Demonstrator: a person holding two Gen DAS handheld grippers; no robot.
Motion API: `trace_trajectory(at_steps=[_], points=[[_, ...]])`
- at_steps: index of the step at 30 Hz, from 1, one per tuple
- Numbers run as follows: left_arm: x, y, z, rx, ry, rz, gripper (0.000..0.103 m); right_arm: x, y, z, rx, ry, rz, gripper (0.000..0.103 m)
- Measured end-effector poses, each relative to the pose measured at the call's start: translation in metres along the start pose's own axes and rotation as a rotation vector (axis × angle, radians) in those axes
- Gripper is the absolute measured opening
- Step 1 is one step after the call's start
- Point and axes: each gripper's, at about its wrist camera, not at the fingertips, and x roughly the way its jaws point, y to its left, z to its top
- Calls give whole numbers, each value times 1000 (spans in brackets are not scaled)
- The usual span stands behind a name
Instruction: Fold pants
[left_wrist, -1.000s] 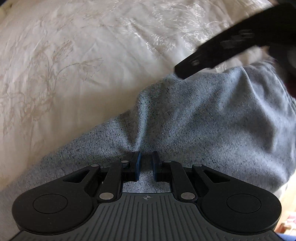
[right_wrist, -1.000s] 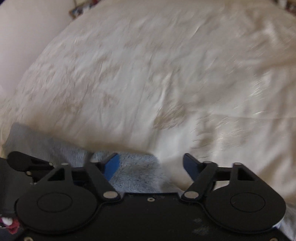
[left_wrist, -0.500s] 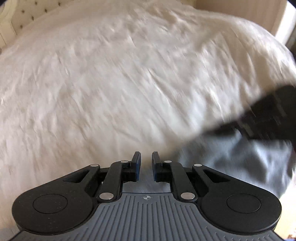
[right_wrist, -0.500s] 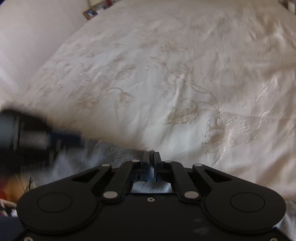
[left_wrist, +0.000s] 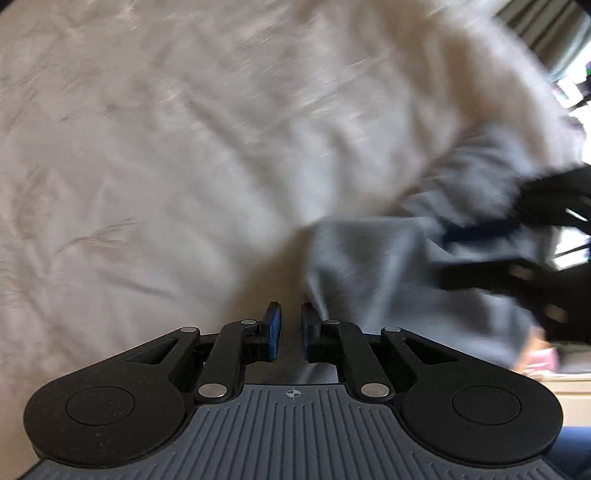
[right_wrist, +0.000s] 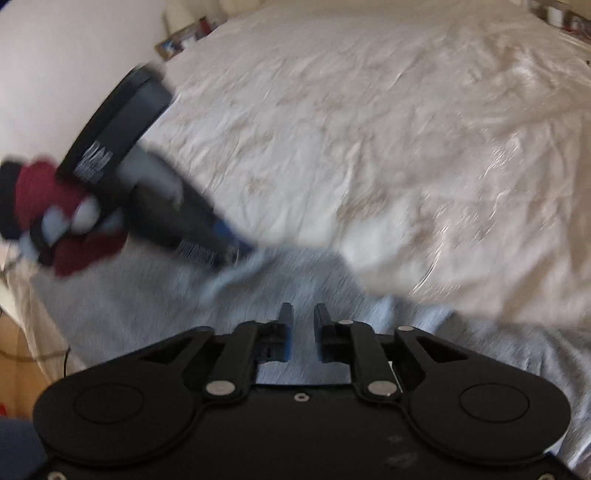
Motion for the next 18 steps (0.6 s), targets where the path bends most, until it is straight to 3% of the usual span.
trace_trajectory(at_steps=[1,2,6,10,14,18], points=[[-5,-6,-2,16,-16,-11,10,-1,-5,5,19,-14,13,45],[-10,-14,-7,40,-32,-16,10,-2,-8,9,40,-21,28,55],[-17,-39,-24,103,-56,-19,10,7,-22,25,118,5,77,56],[-16,-54,-34,124,-60,-16,11,25,-21,36,117,73,110,63],[-16,-66,-42,134,-68,-6,11,42,-5,39,41,169,83,63],[-11,-64,-42,127,-69,11,12,48,11,29,-75,260,2,60]])
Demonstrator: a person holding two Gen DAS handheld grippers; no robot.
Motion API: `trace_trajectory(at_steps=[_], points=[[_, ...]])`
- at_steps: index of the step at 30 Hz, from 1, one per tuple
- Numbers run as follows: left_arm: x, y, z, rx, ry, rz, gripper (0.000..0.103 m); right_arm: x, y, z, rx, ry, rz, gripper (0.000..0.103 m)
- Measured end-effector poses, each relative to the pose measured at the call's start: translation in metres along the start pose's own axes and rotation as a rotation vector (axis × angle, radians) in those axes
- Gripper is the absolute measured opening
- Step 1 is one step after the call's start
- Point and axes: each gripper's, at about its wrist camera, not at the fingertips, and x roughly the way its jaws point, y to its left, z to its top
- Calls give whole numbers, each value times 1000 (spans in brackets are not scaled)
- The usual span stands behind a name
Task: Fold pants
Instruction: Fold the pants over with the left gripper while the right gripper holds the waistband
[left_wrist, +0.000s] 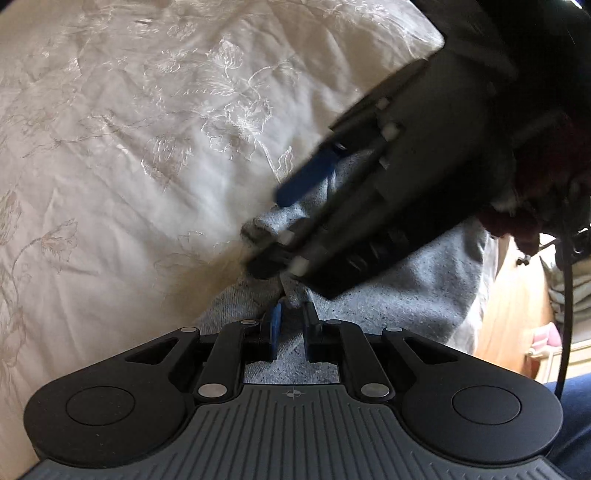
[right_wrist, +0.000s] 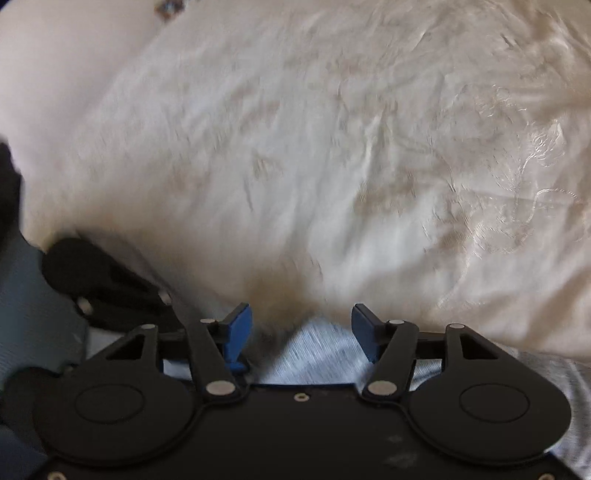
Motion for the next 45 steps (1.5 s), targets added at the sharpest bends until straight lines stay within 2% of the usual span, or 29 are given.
trace_trajectory(at_steps=[2,3,5,10,13,17,20,22,25,28,32,37,42,45], points=[[2,2,0,-3,3,1,12,2,2,-8,-14,34,-44,46],[4,3,1,0,3,5,12,3,1,-13,-7,45,-58,42],[4,5,1,5,6,13,12,2,-3,-20,21,58,-64,15],[5,12,5,12,16,44,12,-4,1,-32,54,25,-99,7],[-4,21,11,-9,-21,60,13,-11,4,-40,86,1,-118,6],[-3,31,26,-2,-24,9,14,-15,6,-51,130,-23,-129,6],[9,28,34,58,3,-18,34,-16,6,-57,156,-31,-137,6],[17,28,39,80,17,-14,34,-16,5,-61,166,-32,-147,6],[24,30,44,60,30,-37,34,-17,2,-67,196,-42,-157,6],[33,31,43,72,61,-18,34,-21,0,-73,219,-63,-155,6],[43,40,44,39,87,-23,34,-26,-3,-78,246,-85,-154,7],[55,37,55,70,80,-40,34,-33,-4,-84,280,-109,-154,9],[54,39,72,15,28,-54,33,-41,-5,-92,316,-128,-149,12],[50,43,77,30,16,-43,34,-42,-5,-96,340,-142,-146,13]])
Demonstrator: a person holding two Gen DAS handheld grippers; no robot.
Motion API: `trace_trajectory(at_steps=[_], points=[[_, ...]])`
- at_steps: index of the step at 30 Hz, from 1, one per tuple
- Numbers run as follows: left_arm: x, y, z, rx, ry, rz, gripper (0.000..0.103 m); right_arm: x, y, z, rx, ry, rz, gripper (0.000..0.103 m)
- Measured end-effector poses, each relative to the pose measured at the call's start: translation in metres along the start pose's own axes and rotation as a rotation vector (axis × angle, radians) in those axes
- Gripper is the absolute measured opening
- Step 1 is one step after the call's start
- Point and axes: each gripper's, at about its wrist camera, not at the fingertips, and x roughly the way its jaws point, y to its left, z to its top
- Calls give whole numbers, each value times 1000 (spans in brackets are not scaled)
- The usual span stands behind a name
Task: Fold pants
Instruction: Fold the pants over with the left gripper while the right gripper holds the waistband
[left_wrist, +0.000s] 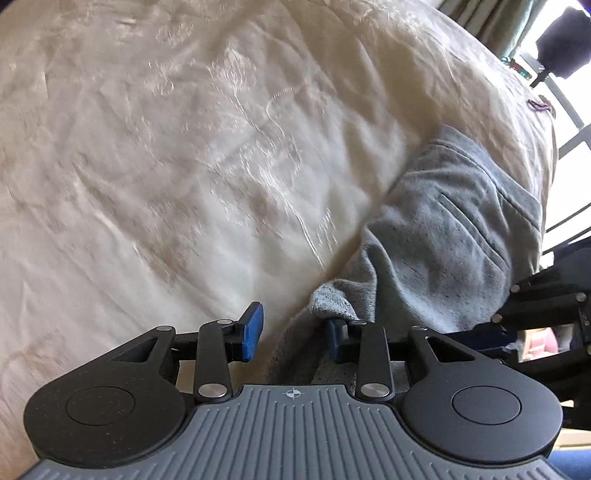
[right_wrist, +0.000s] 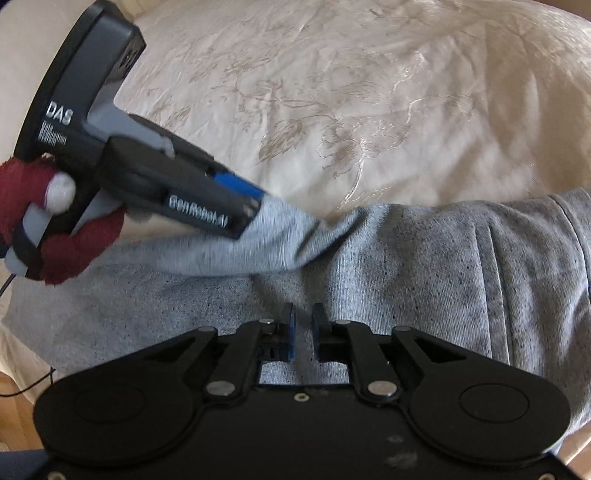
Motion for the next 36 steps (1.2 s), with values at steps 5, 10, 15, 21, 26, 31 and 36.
trace_trajectory(at_steps=[5,10,15,21,26,31,36], points=[[6,8,10,16,11,18,33,4,0,-2,25,-8,3,13],[22,10,15,38,41,29,33,5,3,-2,20,-16,-7,17],[16,28,12,-75,3,0,33,-3,-2,-2,42,-64,-27,24],[9,48,5,-200,-40,-45,34,-6,-23,-4,74,-91,-120,32],[8,54,4,-192,-37,-58,34,4,-49,-22,96,-40,-201,13],[15,57,14,-125,3,-68,35,6,-54,-31,68,-33,-225,9],[15,56,23,14,37,0,36,11,-52,-31,53,-29,-244,8]])
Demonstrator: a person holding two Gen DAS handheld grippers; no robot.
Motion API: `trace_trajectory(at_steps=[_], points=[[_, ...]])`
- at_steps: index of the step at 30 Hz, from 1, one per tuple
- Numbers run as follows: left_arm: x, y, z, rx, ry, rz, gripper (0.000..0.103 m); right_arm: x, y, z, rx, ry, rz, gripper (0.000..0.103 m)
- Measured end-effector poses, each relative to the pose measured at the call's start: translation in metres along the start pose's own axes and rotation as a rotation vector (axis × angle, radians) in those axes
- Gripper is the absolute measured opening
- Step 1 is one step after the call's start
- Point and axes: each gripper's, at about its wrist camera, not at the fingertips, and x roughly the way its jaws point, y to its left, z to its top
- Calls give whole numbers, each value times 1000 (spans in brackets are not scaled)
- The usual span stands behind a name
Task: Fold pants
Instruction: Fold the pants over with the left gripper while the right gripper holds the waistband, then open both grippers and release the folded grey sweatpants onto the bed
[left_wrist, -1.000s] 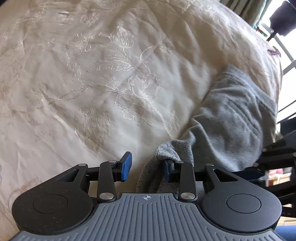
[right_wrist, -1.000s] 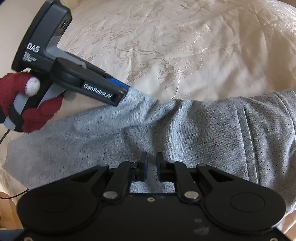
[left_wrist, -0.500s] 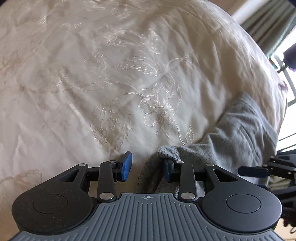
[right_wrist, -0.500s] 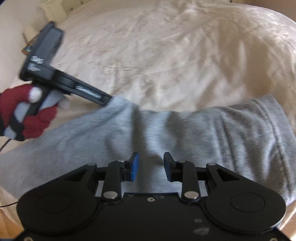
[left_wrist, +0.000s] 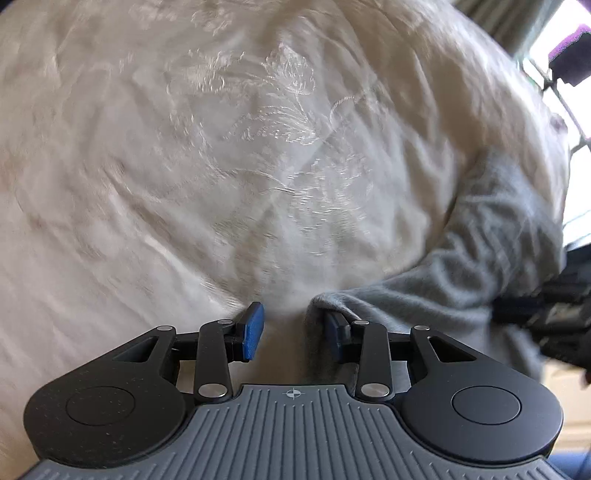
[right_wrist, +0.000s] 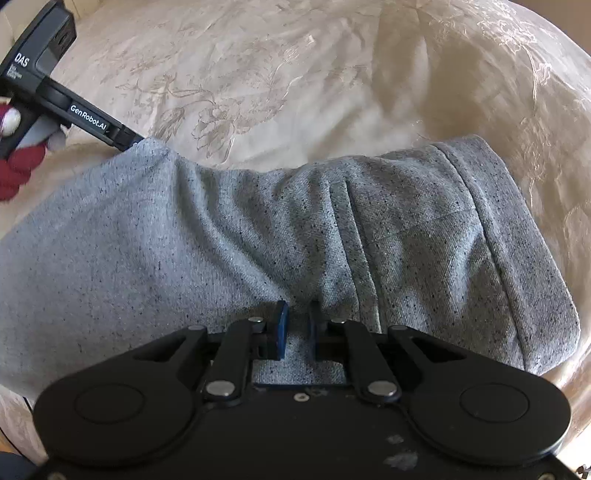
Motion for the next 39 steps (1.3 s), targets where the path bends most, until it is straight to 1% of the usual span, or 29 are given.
trace_trajectory(at_steps=[1,2,3,5,8,9,10,11,13,15,17,18,19,21,22,24,25,26,28,29,31,32,33,34,35,36,37,39], points=[[-1,1,1,25,-4,46,35,1,0,0,6,0,-2,6],[-4,4,3,40,-14,113,34,2,0,0,12,1,-3,5],[-8,11,5,33,-19,147,34,2,-2,0,15,3,-3,5],[-18,25,9,-5,-30,205,34,3,-2,0,12,2,-2,4],[-50,26,9,-54,-125,267,34,4,2,-1,16,4,-9,4],[-64,21,5,-76,-181,271,34,4,2,-1,17,3,-11,4],[-77,14,0,-106,-230,255,34,4,3,0,19,3,-12,4],[-88,6,-7,-142,-270,224,34,4,3,0,20,3,-13,4],[-100,-11,-24,-196,-318,162,34,4,4,0,22,3,-15,4],[-96,-32,-43,-245,-316,116,34,5,3,0,21,4,-15,4],[-84,-44,-65,-283,-275,105,34,6,2,2,20,6,-14,4],[-74,-46,-77,-311,-241,114,34,6,2,2,18,7,-14,4],[-63,-46,-91,-346,-203,140,34,6,2,3,14,8,-14,4],[-45,-40,-114,-441,-136,232,34,6,2,4,11,10,-15,4],[-40,-32,-127,-502,-125,260,35,6,2,4,11,10,-16,4],[-45,-15,-144,-605,-181,242,35,6,2,5,7,12,-17,4],[-51,-9,-146,-658,-196,250,34,6,3,6,4,13,-18,4],[-59,-5,-146,-693,-219,281,34,6,3,6,1,14,-18,4],[-76,-1,-147,-709,-273,360,34,5,2,7,1,14,-18,4],[-83,1,-149,-714,-284,391,34,5,2,6,6,14,-18,4],[-95,3,-151,-724,-295,411,34,2,3,7,15,13,-25,5],[-101,1,-155,-718,-304,408,34,-2,6,8,0,5,-37,8],[-104,-7,-156,-698,-309,410,34,-8,11,9,-30,-18,-54,16],[-106,-14,-162,-669,-307,417,34,-15,18,10,-64,-53,-72,34],[-108,-22,-165,-635,-301,419,34,-23,23,10,-87,-87,-57,42],[-108,-30,-170,-607,-291,413,35,-30,27,11,-104,-119,-21,42],[-106,-38,-174,-580,-273,404,35,-33,32,11,-117,-131,14,43],[-97,-52,-185,-545,-217,399,35,-33,41,9,-154,-117,63,48]])
